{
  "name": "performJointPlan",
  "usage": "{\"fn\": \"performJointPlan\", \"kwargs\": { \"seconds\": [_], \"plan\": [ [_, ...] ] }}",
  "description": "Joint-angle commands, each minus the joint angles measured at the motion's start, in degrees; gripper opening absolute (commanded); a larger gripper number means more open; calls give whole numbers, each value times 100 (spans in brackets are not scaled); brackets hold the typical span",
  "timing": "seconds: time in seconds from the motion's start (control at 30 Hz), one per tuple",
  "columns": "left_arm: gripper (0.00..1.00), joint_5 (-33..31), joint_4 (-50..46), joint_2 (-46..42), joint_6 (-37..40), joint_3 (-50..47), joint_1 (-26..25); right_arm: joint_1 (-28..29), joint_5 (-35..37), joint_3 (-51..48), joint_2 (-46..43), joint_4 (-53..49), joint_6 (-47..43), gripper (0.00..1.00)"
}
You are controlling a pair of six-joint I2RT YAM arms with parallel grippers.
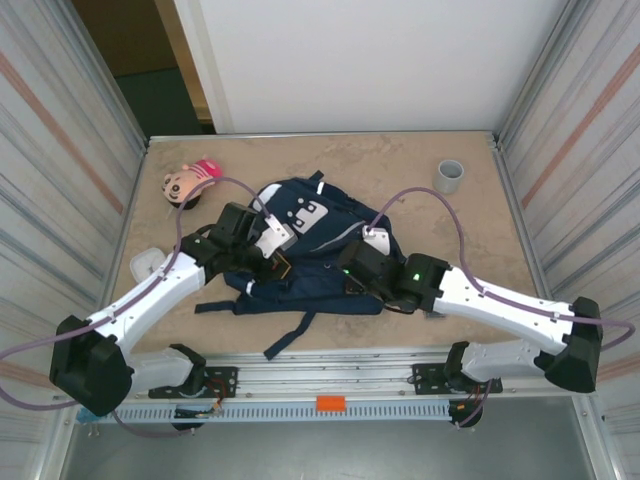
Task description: Pack the student bag
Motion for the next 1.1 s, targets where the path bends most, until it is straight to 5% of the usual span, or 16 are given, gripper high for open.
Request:
{"fn": "performJointPlan", "kwargs": {
  "seconds": [0.0, 0.33, 0.5, 0.6, 0.8, 1.07],
  "plan": [
    [5, -546, -248, -232, -9, 41, 179, -96, -434, -317, -88, -79, -580, 0],
    [62, -471, 178, -1304, -2620, -493, 243, -128, -1270, -460, 265, 835, -1012, 0],
    [69, -428, 219, -1701, -5127, -1256, 675, -130, -1423, -476, 297, 953, -1022, 0],
    [70, -150, 405, -1690, -6004, -1668, 891, -101, -1515, -521, 362, 1053, -995, 0],
    [69, -373, 1491, -1319, -6421, -2188, 1048, 93, -1633, -487, 636, 1247, -979, 0],
    [68, -34, 2748, 9, -6122, -1747, 2044, 482, -1825, -256, 1371, 2105, -786, 0]
  ]
}}
